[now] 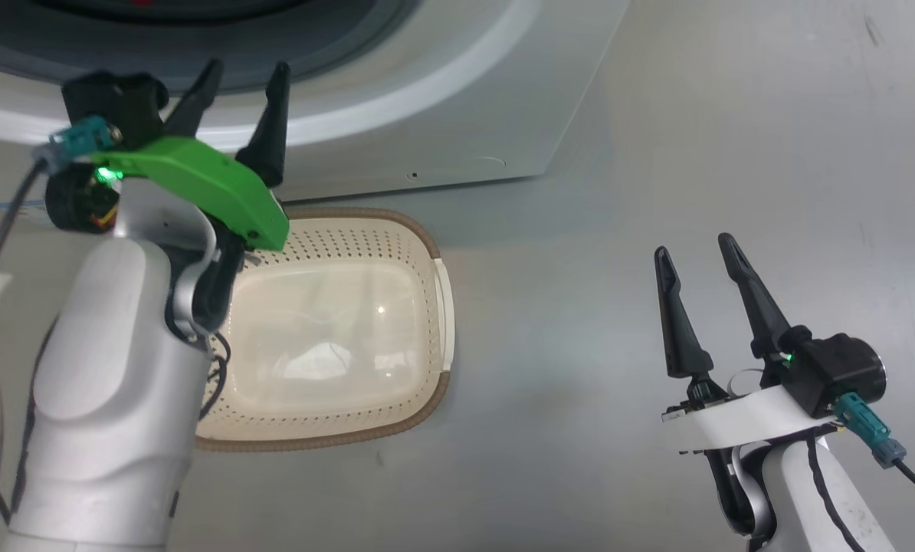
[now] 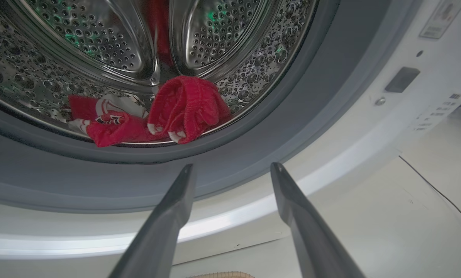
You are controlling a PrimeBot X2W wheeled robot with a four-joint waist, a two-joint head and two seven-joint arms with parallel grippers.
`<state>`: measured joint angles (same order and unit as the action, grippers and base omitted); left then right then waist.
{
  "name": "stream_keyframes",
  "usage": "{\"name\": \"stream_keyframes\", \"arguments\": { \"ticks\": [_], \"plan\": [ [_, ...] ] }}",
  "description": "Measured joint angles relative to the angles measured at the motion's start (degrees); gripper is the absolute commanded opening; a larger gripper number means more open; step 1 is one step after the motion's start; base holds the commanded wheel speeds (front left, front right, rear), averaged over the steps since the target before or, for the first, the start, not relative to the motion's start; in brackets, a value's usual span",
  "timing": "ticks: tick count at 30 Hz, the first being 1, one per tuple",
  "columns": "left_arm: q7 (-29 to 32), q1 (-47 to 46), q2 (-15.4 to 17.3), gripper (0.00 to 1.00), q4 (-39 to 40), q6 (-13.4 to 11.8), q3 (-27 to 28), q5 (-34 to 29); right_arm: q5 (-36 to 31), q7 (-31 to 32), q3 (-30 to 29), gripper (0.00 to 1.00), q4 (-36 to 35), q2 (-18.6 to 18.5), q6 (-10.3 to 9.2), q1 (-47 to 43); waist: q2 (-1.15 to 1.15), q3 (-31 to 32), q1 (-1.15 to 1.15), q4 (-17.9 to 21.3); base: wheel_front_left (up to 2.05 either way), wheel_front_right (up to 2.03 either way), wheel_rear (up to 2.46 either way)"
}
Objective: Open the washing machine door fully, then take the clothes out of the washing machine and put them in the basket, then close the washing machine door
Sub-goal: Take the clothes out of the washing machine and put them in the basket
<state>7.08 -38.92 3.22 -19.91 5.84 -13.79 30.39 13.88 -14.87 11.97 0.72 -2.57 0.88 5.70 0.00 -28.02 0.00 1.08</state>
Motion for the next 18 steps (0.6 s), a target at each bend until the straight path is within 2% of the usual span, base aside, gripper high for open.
{"name": "stream_keyframes", "arguments": {
  "ticks": [6, 13, 18],
  "plan": [
    [4.6, -8.3, 1.3, 1.0, -2.0, 0.1, 0.9, 1.4, 0.7, 0.0, 0.4, 1.0, -0.3, -0.1, -0.01, 3.1, 0.0, -4.7, 0.0, 0.8, 0.0, 0.0, 0.0],
    [9.2, -15.7, 5.4, 1.0, -4.8, 0.5, 3.0, 2.7, 3.5, 0.0, 2.3, 1.0, -0.2, -0.1, -0.03, 6.3, 0.0, -8.8, 0.01, 2.7, 0.0, 0.0, 0.0],
    [12.4, -20.1, 7.2, 1.0, -6.3, 0.5, 3.6, 3.0, 4.9, 0.0, 3.3, 1.0, 0.0, -0.1, -0.49, 7.1, 0.0, -10.8, 0.01, 4.8, 0.0, 0.0, 0.0]
  ]
}}
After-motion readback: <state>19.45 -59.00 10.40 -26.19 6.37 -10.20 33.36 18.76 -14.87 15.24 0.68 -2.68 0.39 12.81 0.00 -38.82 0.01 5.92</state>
